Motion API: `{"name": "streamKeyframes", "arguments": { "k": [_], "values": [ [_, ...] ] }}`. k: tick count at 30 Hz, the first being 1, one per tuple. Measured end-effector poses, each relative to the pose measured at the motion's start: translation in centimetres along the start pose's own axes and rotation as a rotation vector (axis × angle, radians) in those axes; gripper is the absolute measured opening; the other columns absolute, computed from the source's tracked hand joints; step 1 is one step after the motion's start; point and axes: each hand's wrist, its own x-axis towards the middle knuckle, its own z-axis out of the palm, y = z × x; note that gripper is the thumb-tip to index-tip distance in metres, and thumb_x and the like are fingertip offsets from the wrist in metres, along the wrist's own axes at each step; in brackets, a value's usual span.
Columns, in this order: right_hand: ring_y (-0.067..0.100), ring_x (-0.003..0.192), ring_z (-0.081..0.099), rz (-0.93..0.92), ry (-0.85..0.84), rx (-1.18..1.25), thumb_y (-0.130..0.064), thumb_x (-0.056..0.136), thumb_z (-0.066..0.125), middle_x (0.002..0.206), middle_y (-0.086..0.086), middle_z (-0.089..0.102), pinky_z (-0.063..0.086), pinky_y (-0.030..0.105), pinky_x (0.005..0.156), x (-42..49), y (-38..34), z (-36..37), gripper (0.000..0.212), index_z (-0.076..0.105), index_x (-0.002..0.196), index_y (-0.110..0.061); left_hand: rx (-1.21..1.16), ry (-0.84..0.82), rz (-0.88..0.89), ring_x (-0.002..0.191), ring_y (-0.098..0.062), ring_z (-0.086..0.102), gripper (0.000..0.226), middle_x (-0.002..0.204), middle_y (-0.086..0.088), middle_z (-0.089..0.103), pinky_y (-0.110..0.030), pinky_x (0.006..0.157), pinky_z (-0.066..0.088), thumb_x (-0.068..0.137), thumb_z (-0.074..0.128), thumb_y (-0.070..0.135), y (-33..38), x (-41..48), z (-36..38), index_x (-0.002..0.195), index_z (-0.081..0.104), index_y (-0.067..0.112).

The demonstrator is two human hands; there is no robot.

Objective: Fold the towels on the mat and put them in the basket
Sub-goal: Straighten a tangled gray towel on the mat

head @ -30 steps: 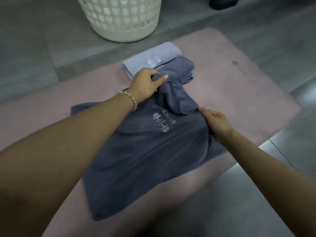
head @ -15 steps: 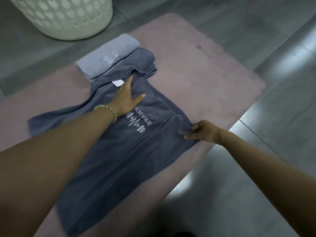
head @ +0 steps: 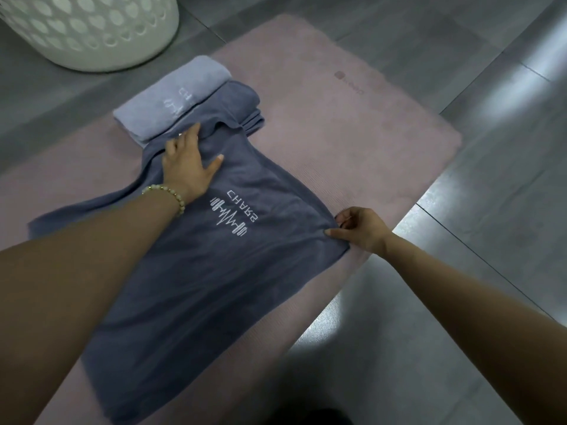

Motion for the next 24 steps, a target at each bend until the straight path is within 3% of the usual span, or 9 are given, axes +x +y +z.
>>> {"name": "streamKeyframes", "arguments": {
  "k": [2, 4, 7, 10, 14, 17, 20, 22, 24],
  "values": [
    [0.011, 0.069, 0.052, 0.012, -0.057, 0.114, -0.020, 0.074, 0.079, 0.066, -0.003, 0.056, 0.041, 0.012, 0.065, -0.1, -0.2, 0.0, 0.021, 0.061, 0.077, -0.009, 0.005, -0.009, -0.002, 0.130, -0.034, 0.029, 0.068, 0.142, -0.008, 0.044, -0.041, 0.109, 0.021, 0.090, 0.058, 0.039, -0.4, 0.8, -0.4, 0.146, 0.028, 0.016],
    [0.009, 0.068, 0.050, -0.008, -0.049, 0.284, -0.018, 0.079, 0.075, 0.062, -0.004, 0.053, 0.042, 0.013, 0.066, -0.3, -0.5, 0.3, 0.020, 0.059, 0.071, -0.010, 0.086, -0.017, 0.015, 0.130, -0.034, 0.030, 0.062, 0.141, -0.012, 0.042, -0.039, 0.109, 0.020, 0.090, 0.058, 0.039, -0.9, 1.7, -0.9, 0.142, 0.036, 0.015],
    [0.006, 0.070, 0.052, -0.027, 0.057, 0.518, -0.022, 0.086, 0.068, 0.071, -0.003, 0.058, 0.044, 0.007, 0.061, -0.4, -2.1, 1.7, 0.018, 0.059, 0.072, -0.014, 0.103, -0.081, -0.080, 0.133, -0.038, 0.031, 0.066, 0.144, -0.019, 0.036, -0.041, 0.113, 0.021, 0.089, 0.056, 0.046, -2.4, 2.9, -1.4, 0.142, 0.034, 0.013],
    [0.005, 0.068, 0.052, -0.060, 0.189, 0.658, -0.021, 0.089, 0.064, 0.074, -0.003, 0.059, 0.045, 0.006, 0.056, 0.3, -5.3, 3.8, 0.014, 0.059, 0.078, -0.014, 0.119, -0.113, -0.125, 0.126, -0.042, 0.039, 0.063, 0.136, -0.026, 0.043, -0.043, 0.108, 0.030, 0.088, 0.057, 0.045, -3.4, 3.0, -1.7, 0.136, 0.040, 0.006],
    [0.005, 0.063, 0.043, -0.179, 0.220, 0.592, -0.024, 0.094, 0.057, 0.070, -0.004, 0.051, 0.039, 0.009, 0.053, 1.4, -9.5, 5.8, 0.021, 0.049, 0.076, -0.017, 0.091, -0.103, -0.108, 0.112, -0.041, 0.051, 0.047, 0.117, -0.022, 0.059, -0.043, 0.097, 0.042, 0.087, 0.059, 0.046, -4.0, 2.8, -2.7, 0.114, 0.055, 0.008],
    [0.009, 0.060, 0.041, -0.225, 0.181, 0.484, -0.029, 0.093, 0.057, 0.066, -0.002, 0.047, 0.037, 0.021, 0.057, 1.8, -11.4, 6.9, 0.025, 0.042, 0.076, -0.019, 0.094, -0.110, -0.052, 0.099, -0.043, 0.056, 0.041, 0.098, -0.025, 0.063, -0.043, 0.089, 0.047, 0.086, 0.055, 0.054, -4.6, 2.5, -3.3, 0.092, 0.063, 0.014],
    [0.013, 0.065, 0.052, -0.246, 0.109, 0.492, -0.033, 0.088, 0.064, 0.071, 0.003, 0.056, 0.042, 0.023, 0.062, 1.5, -12.8, 7.8, 0.024, 0.050, 0.094, -0.015, 0.033, -0.145, -0.020, 0.081, -0.041, 0.056, 0.041, 0.075, -0.022, 0.053, -0.037, 0.071, 0.042, 0.089, 0.054, 0.047, -4.8, 1.9, -3.8, 0.068, 0.049, 0.013],
    [0.010, 0.074, 0.060, -0.272, 0.075, 0.495, -0.032, 0.086, 0.068, 0.078, -0.001, 0.064, 0.047, 0.021, 0.068, 1.1, -13.4, 8.2, 0.031, 0.054, 0.109, -0.017, 0.000, -0.158, -0.001, 0.072, -0.033, 0.050, 0.039, 0.070, -0.014, 0.049, -0.036, 0.067, 0.038, 0.092, 0.053, 0.040, -4.7, 1.2, -4.5, 0.068, 0.046, 0.010],
    [-0.003, 0.060, 0.058, -0.319, 0.047, 0.504, -0.027, 0.085, 0.069, 0.063, -0.011, 0.062, 0.045, 0.012, 0.060, 0.6, -14.0, 8.4, 0.039, 0.053, 0.120, -0.020, -0.100, -0.171, 0.016, 0.065, -0.020, 0.045, 0.034, 0.063, -0.004, 0.044, -0.030, 0.063, 0.034, 0.094, 0.052, 0.035, -4.4, 0.1, -5.2, 0.067, 0.043, 0.016]
  ]
}}
